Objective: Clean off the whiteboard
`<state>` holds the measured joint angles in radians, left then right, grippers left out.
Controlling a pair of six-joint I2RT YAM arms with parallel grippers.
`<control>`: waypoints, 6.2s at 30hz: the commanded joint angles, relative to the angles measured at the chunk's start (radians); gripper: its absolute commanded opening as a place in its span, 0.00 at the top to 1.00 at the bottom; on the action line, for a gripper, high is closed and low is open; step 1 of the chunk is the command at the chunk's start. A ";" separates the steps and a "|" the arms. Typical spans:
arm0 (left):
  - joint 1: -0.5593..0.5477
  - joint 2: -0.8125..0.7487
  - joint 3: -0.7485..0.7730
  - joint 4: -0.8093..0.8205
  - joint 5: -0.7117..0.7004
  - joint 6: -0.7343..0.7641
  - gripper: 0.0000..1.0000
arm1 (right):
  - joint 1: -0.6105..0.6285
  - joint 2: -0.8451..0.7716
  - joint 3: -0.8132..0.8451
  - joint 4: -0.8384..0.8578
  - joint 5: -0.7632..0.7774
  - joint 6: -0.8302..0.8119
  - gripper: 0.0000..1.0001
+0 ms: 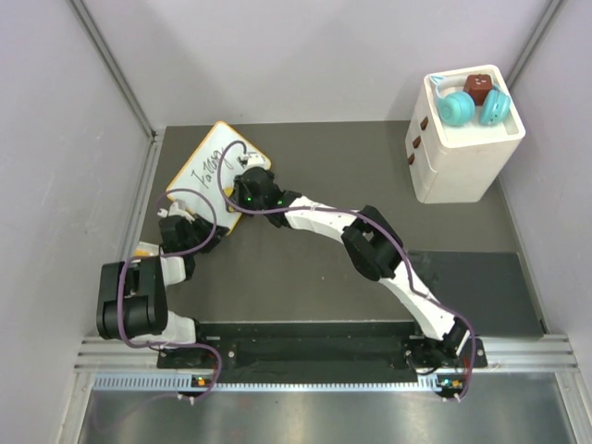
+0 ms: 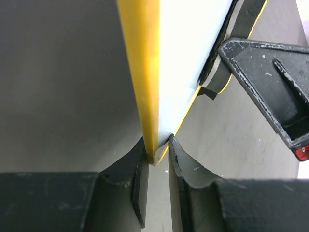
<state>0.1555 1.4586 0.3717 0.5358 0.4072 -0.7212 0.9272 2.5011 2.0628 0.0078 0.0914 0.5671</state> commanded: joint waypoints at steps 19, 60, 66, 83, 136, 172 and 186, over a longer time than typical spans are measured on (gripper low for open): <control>-0.002 -0.087 0.018 -0.137 0.016 0.117 1.00 | -0.235 0.119 0.247 -0.083 -0.096 0.159 1.00; -0.005 -0.043 0.015 -0.120 0.058 0.174 1.00 | 0.104 -0.027 0.063 -0.218 -0.115 -0.024 1.00; -0.005 -0.041 0.010 -0.117 0.056 0.172 1.00 | 0.010 -0.010 0.138 -0.229 -0.099 -0.004 1.00; -0.005 -0.052 -0.011 -0.099 0.079 0.174 1.00 | -0.054 0.074 0.261 -0.181 -0.033 0.008 1.00; -0.005 -0.107 -0.022 -0.085 0.124 0.184 1.00 | -0.169 0.124 0.243 0.080 -0.070 0.111 1.00; -0.152 0.120 0.125 -0.115 0.150 0.223 1.00 | -0.212 -0.300 -0.400 0.219 -0.113 0.077 1.00; -0.249 0.144 0.174 -0.269 0.081 0.233 1.00 | -0.222 -0.295 -0.348 0.207 -0.122 0.077 1.00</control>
<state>-0.0063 1.5730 0.5411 0.4911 0.4034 -0.5327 0.7170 2.2467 1.6573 0.1875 -0.0322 0.6571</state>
